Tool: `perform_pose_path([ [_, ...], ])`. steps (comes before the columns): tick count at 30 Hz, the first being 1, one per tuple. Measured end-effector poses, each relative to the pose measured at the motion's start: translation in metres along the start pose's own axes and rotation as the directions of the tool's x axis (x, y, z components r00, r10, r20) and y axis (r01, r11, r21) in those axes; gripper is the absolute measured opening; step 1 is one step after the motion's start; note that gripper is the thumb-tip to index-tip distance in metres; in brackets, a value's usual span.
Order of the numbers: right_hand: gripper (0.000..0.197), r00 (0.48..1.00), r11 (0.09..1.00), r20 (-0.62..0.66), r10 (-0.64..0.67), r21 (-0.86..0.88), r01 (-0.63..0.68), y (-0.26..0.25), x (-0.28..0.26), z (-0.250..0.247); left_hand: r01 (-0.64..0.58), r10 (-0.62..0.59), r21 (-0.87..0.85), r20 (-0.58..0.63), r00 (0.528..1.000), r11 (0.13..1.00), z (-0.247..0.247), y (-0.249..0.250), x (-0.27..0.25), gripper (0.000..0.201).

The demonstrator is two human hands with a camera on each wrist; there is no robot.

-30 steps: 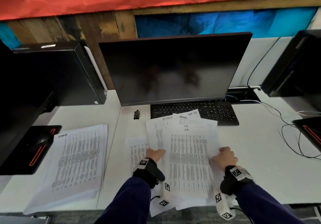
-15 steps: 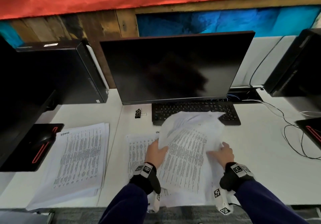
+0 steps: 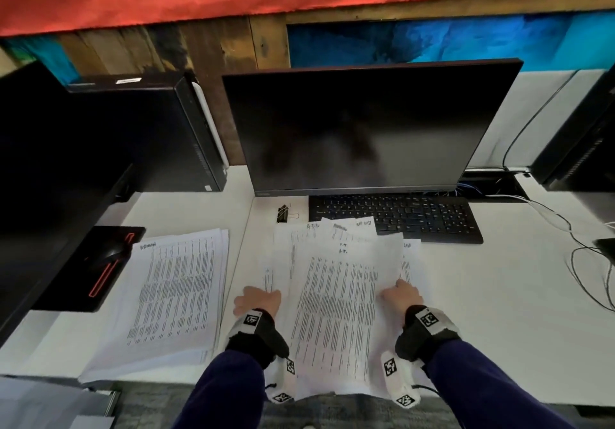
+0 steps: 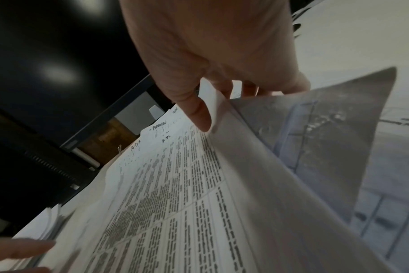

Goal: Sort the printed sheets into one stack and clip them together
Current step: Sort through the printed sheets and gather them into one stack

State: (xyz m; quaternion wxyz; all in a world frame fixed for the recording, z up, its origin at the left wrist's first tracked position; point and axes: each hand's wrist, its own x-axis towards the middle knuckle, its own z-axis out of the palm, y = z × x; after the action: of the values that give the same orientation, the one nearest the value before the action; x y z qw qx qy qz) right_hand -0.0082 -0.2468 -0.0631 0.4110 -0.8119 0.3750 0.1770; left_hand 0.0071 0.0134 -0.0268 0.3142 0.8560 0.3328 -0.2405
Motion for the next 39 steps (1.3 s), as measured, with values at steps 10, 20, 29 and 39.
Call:
perform_pose_path([
  [10,0.046,0.975,0.893,0.222,0.025,0.433,-0.122,-0.012,-0.021,0.02,-0.015,0.029,-0.087,0.171,0.985,0.996,0.012,0.0,0.031,0.066],
  [20,0.058,0.997,0.846,0.024,0.07,0.528,-0.072,0.03,0.002,-0.049,-0.138,0.134,0.035,0.095,0.986,0.99,0.022,0.027,0.0,0.059],
  [29,0.057,0.952,0.957,-0.158,0.262,0.167,-0.236,0.03,-0.007,-0.039,-0.116,0.139,-0.084,0.37,0.919,0.99,0.084,0.048,0.027,0.079],
  [39,0.025,0.994,0.952,0.108,-0.018,0.305,-0.015,0.018,-0.007,-0.04,-0.089,0.121,-0.112,0.332,0.935,0.99,0.053,0.041,0.004,0.079],
])
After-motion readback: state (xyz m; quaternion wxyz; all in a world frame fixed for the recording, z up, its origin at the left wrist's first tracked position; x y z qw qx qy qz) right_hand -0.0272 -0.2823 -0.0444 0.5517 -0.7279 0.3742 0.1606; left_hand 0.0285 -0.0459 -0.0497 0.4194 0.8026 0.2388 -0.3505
